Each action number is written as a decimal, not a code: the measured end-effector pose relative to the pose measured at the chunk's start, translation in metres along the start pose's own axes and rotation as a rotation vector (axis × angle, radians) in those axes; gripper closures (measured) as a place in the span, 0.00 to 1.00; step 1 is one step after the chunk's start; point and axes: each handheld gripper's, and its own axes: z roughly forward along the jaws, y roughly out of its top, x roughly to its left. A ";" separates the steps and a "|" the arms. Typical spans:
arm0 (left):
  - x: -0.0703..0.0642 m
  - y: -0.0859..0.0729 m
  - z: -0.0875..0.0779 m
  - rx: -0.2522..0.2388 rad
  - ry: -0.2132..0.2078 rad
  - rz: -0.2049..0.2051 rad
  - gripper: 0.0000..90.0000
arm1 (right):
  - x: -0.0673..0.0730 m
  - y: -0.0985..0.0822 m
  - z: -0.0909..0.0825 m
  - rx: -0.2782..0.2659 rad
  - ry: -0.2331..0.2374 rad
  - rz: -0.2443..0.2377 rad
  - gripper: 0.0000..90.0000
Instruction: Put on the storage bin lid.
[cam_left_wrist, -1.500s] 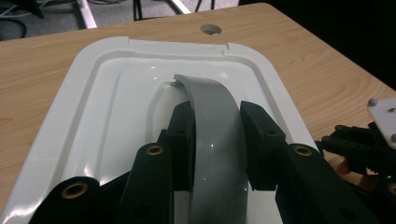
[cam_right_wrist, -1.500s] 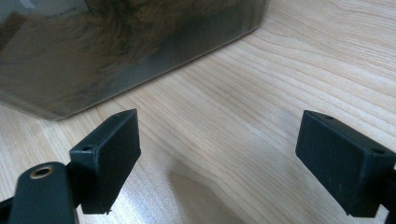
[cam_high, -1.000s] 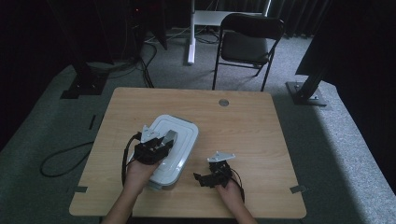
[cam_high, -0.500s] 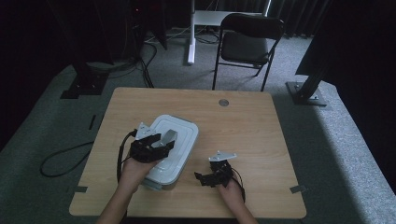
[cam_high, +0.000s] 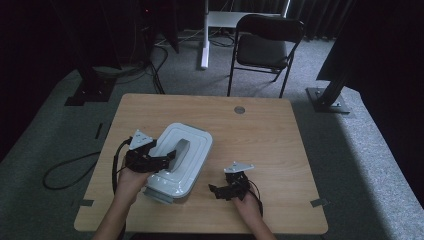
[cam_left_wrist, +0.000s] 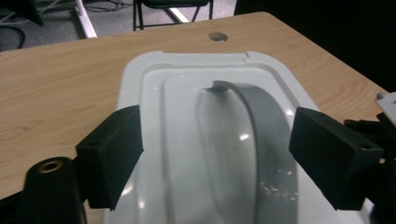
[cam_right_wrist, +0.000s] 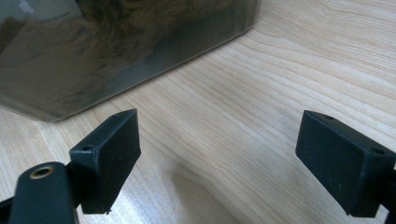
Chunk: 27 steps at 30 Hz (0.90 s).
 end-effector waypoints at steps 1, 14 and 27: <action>0.002 -0.001 -0.001 0.004 0.003 0.004 0.16 | 0.000 0.000 0.000 0.000 -0.001 0.000 0.15; 0.031 -0.011 -0.010 0.032 0.062 -0.003 0.01 | 0.000 -0.001 0.000 -0.008 -0.004 0.003 0.15; 0.058 -0.025 -0.016 -0.017 0.141 -0.019 0.01 | -0.001 -0.003 0.003 0.007 -0.005 0.003 0.15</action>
